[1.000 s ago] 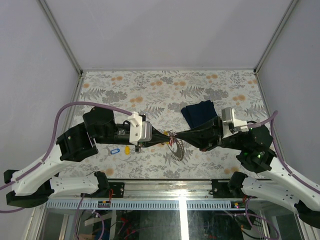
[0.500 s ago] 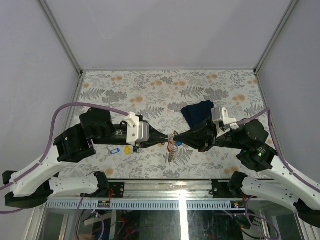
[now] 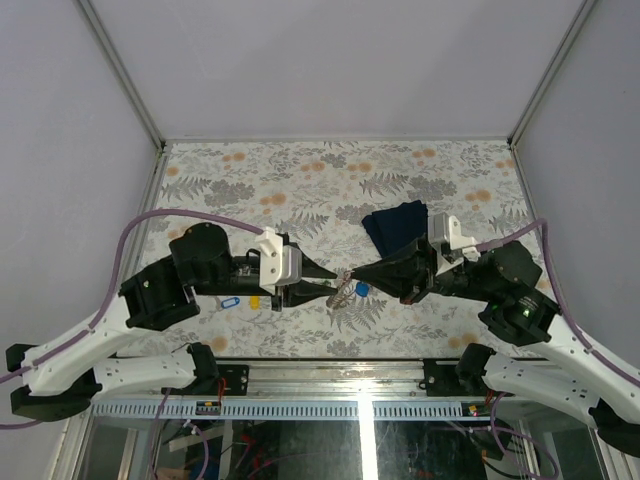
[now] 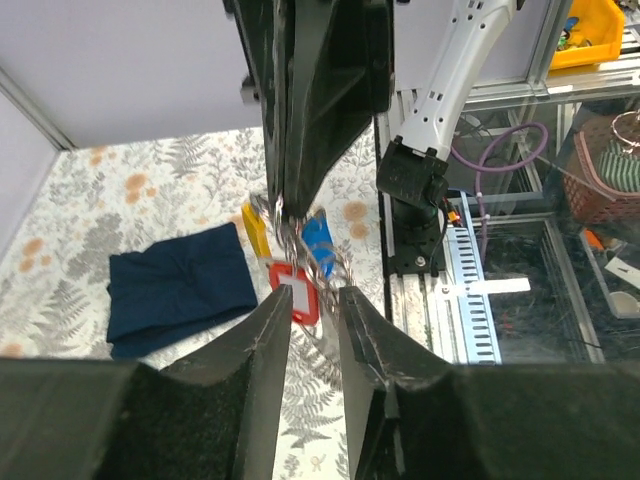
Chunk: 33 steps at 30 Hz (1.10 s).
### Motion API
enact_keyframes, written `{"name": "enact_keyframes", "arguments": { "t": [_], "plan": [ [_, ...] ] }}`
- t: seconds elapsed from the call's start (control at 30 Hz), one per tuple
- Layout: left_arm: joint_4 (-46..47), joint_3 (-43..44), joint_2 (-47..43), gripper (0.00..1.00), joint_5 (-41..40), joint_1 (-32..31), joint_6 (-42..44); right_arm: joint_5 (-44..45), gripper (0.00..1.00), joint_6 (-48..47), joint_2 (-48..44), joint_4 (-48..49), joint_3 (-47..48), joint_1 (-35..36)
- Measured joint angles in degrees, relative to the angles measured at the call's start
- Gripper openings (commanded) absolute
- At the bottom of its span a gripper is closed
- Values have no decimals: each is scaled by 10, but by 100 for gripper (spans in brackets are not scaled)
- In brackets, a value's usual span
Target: Put the keys on the keyring
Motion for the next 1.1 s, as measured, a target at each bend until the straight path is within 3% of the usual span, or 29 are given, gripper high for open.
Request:
{"name": "enact_keyframes", "arguments": {
  "t": [0.13,0.43,0.53,0.63,0.9,1.1],
  "plan": [
    [57,-67,-24,31,-5,0,-40,1,0,-3,-13,0,0,0],
    [211,-175,-75,50,-24,0,-131,45,0,-6,-30,1,0,0],
    [251,-185,-74,70,-35,0,-151,74,0,-5,-30,1,0,0],
    [288,-194,-71,99,-52,0,-165,94,0,-5,-29,4,0,0],
    [357,-210,-50,100,-89,-2,-188,124,0,-3,-20,24,0,0],
    [385,-211,-17,95,-103,-2,-208,154,0,6,-17,46,-10,-1]
  ]
}}
